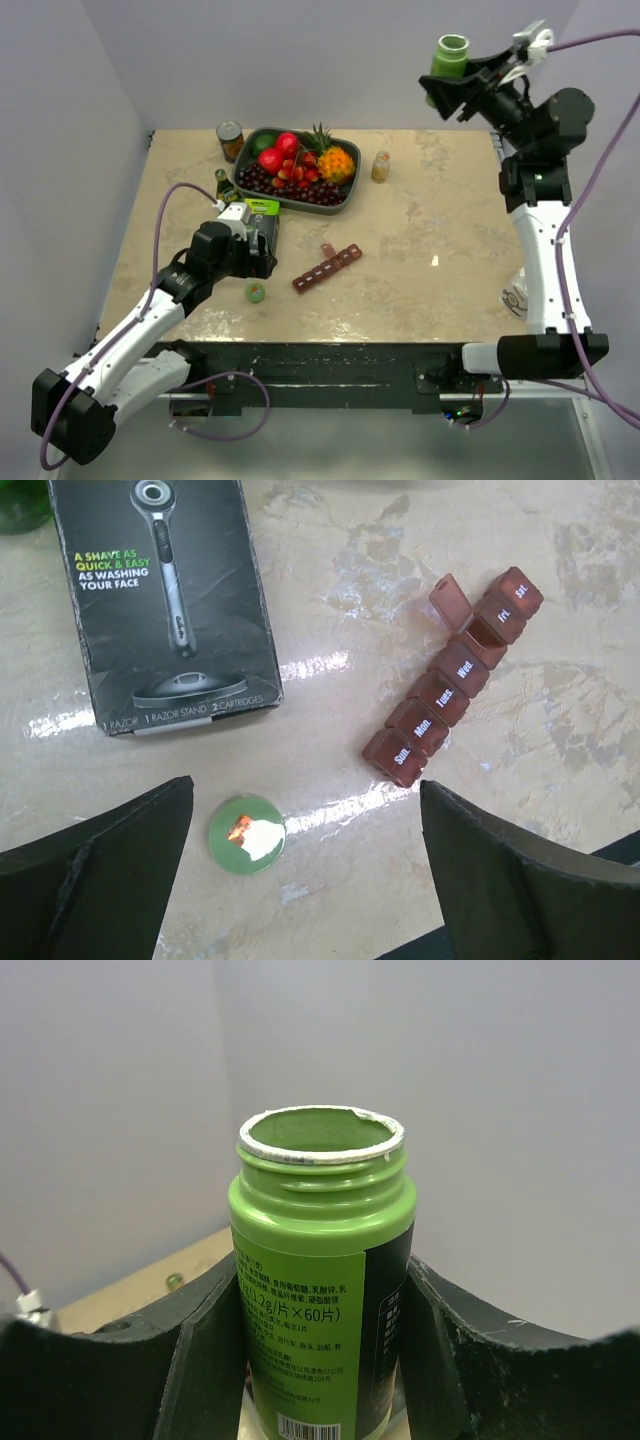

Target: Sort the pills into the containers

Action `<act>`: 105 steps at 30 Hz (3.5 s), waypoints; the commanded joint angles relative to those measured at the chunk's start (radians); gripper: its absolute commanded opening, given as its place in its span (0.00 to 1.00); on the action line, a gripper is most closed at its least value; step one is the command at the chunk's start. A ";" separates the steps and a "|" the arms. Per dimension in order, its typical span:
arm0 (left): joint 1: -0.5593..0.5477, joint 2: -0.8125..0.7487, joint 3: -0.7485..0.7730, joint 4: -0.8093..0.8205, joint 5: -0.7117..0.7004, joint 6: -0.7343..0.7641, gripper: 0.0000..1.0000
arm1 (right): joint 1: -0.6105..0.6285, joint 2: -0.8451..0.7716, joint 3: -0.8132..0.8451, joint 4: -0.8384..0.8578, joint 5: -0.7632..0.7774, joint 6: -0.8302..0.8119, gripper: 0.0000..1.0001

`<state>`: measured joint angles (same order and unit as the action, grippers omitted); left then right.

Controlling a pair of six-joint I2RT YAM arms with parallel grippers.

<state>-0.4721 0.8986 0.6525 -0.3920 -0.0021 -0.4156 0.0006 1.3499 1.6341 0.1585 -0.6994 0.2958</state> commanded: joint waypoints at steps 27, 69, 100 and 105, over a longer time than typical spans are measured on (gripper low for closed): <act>0.004 -0.096 -0.054 0.246 -0.067 0.397 0.99 | 0.472 0.150 -0.401 -1.058 0.158 -1.609 0.00; 0.004 -0.089 -0.045 0.205 -0.188 0.370 0.99 | 0.639 0.500 -0.220 -0.985 0.598 -1.334 0.00; 0.004 -0.087 -0.044 0.208 -0.173 0.373 0.99 | 0.684 0.517 -0.240 -0.995 0.722 -1.351 0.00; 0.004 -0.086 -0.045 0.208 -0.173 0.374 0.99 | 0.694 0.517 -0.243 -0.999 0.736 -1.356 0.00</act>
<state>-0.4721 0.8177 0.5922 -0.2104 -0.1822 -0.0410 0.6827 1.8606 1.3762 -0.8268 0.0101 -1.0519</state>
